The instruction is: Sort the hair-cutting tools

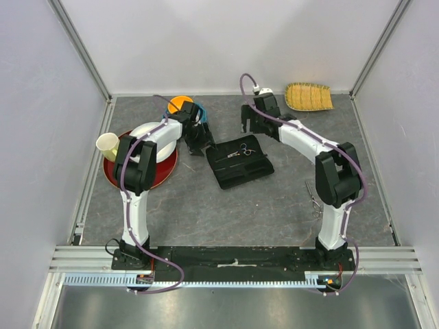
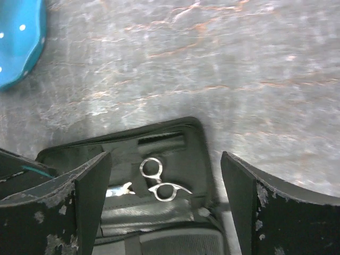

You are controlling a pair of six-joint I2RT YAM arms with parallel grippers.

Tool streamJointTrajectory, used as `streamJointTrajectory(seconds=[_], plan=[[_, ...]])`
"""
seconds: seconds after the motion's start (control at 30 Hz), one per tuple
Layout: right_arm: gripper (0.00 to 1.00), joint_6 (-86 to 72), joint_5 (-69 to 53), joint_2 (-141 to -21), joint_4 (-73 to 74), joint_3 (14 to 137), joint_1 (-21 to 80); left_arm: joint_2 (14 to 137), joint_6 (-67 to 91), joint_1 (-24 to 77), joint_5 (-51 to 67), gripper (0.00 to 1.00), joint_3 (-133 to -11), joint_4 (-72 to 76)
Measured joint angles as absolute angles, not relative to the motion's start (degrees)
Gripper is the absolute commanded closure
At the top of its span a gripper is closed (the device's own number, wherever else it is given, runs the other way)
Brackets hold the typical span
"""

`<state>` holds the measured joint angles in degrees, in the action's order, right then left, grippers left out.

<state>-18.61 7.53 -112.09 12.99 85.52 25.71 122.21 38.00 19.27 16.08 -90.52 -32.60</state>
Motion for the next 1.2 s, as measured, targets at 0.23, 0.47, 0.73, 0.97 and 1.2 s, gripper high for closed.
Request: streamJointTrajectory(seconds=[0.23,0.47,0.73,0.97,1.2], plan=[[0.15,-20.1,11.8,-109.0,30.2,90.3,18.4,118.1,33.6,19.3,10.3,0.14,-92.3,-34.5],[0.12,-23.2,15.6,-100.2,44.5,75.1,10.6,114.2,30.1,19.3,7.2,0.13,-93.7,-35.9],[0.15,-28.6,14.6,-92.3,51.2,63.4,10.9,113.2,28.4,19.3,7.1,0.13,-94.9,-37.8],[0.29,-31.6,14.0,-92.1,51.4,55.7,7.8,113.2,28.1,19.3,7.7,0.14,-94.9,-38.9],[0.70,-31.6,10.3,-92.1,49.2,51.9,4.1,113.2,27.8,19.2,7.7,0.14,-94.9,-39.2]])
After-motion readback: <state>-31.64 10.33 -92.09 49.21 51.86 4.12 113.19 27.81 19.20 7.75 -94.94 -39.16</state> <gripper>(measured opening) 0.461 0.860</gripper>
